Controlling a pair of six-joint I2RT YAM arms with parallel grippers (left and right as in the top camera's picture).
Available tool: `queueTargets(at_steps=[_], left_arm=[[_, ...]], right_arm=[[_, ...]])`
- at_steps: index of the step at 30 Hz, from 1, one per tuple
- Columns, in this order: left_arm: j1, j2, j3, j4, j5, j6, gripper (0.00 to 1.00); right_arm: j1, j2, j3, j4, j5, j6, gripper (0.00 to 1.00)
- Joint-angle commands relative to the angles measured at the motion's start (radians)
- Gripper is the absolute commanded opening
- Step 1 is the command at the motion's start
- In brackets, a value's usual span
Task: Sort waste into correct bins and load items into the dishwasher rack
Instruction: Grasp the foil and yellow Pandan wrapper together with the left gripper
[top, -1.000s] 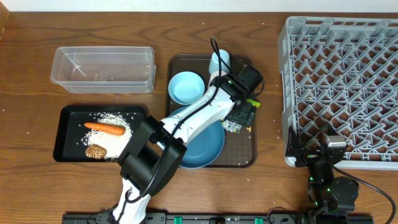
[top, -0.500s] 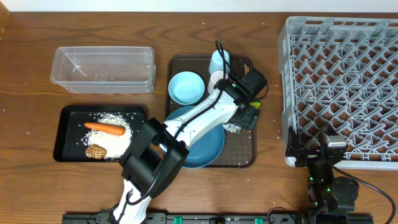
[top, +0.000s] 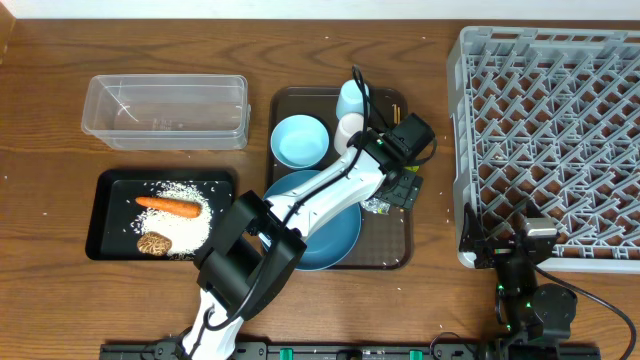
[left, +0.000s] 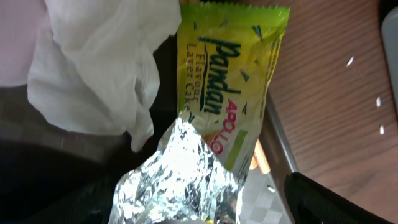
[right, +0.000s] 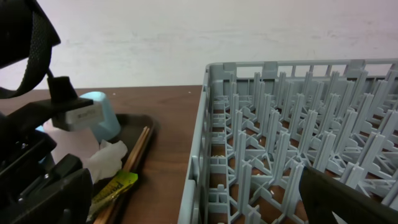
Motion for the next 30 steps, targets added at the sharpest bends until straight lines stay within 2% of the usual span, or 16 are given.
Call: queueTargets(at_steps=[1,16,20,27,30], left_arm=[[0.002,0.019,-0.017,0.016,-0.016,0.017,0.88],[0.002,0.074,-0.016,0.018,-0.016,0.018,0.86],[0.002,0.074,-0.016,0.018,-0.019,0.017,0.66],[0.002,0.054,-0.016,0.015,-0.019,0.017,0.56],[0.002,0.029,-0.016,0.014,-0.019,0.017,0.47]], right_arm=[[-0.018,-0.005,-0.003,-0.002,0.002,-0.002,0.99],[-0.018,-0.005,-0.003,-0.002,0.002,-0.002,0.99],[-0.018,-0.005,-0.003,-0.002,0.002,-0.002,0.99],[-0.018,-0.005,-0.003,-0.002,0.002,-0.002,0.99],[-0.018,-0.005,-0.003,-0.002,0.002,-0.002,0.99]])
